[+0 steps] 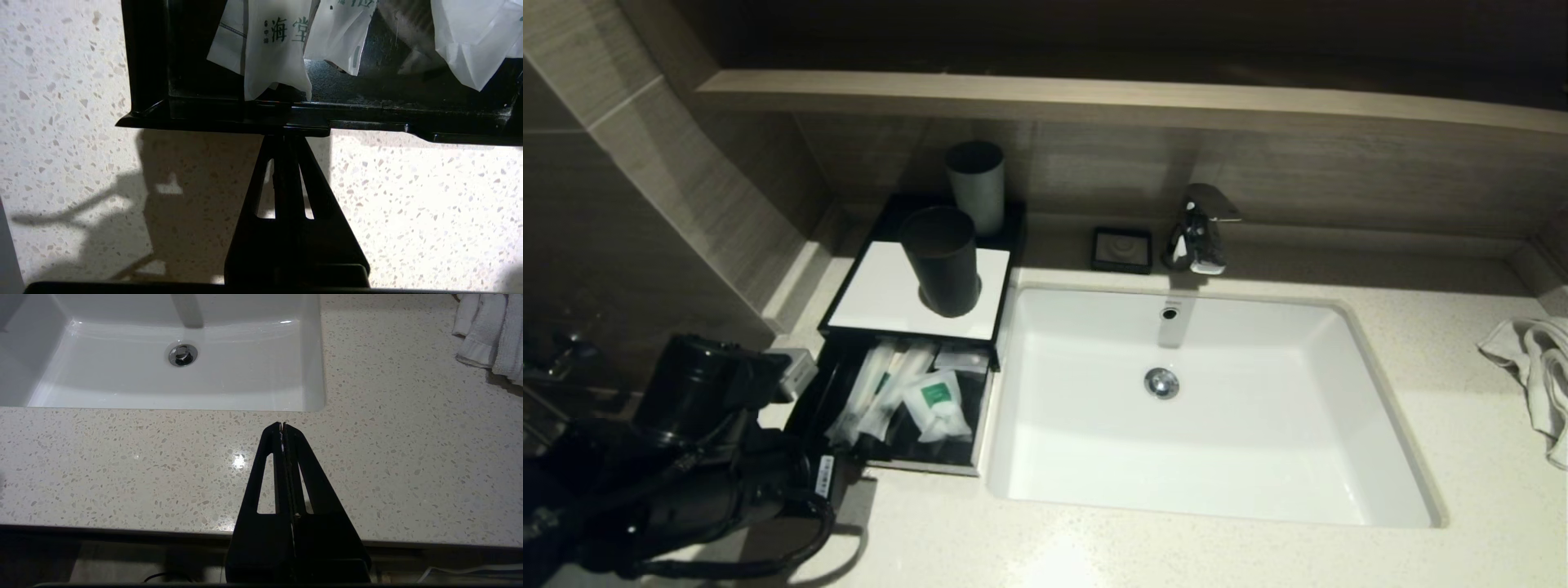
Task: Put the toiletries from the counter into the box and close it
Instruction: Close the drawer
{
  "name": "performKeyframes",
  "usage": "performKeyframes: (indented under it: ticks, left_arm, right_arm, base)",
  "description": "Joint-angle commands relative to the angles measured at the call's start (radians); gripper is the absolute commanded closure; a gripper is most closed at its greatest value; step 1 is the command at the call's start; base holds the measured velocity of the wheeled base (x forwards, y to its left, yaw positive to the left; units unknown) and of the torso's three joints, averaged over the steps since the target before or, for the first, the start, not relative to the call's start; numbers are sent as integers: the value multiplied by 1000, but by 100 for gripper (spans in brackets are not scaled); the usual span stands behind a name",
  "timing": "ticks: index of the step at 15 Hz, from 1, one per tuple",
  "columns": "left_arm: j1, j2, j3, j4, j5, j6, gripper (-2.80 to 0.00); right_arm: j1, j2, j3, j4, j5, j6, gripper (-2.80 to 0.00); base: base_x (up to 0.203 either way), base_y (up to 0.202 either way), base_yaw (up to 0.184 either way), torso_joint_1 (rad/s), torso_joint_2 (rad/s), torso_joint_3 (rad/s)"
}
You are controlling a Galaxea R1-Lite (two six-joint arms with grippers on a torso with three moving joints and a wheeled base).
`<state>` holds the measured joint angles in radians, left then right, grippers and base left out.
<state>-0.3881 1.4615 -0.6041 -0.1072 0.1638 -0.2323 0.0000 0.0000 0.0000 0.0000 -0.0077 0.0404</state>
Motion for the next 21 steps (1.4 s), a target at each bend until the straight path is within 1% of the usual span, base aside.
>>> performKeyframes:
  ticks: [1,3,8,14,21]
  left_arm:
    - [0,30,-32,0,10,-4,0]
    - [0,50,-60,-2,23,-4,0]
    - [0,89,-114,-7,26,-4,0]
    - [0,163,-123,-121,48,-2,0]
    - [8,180,-199,-124,48,-4,0]
  right_arm:
    - [0,0,0,0,0,1,0]
    - [0,1,0,0,0,1,0]
    - [0,2,0,0,0,0,0]
    - [0,0,0,0,0,-1,0]
    - [0,0,0,0,0,0,0]
  base:
    - [0,0,0,0,0,0]
    - [0,0,0,0,0,0]
    - [0,0,0,0,0,0]
    - [0,0,0,0,0,0]
    - [0,0,0,0,0,0]
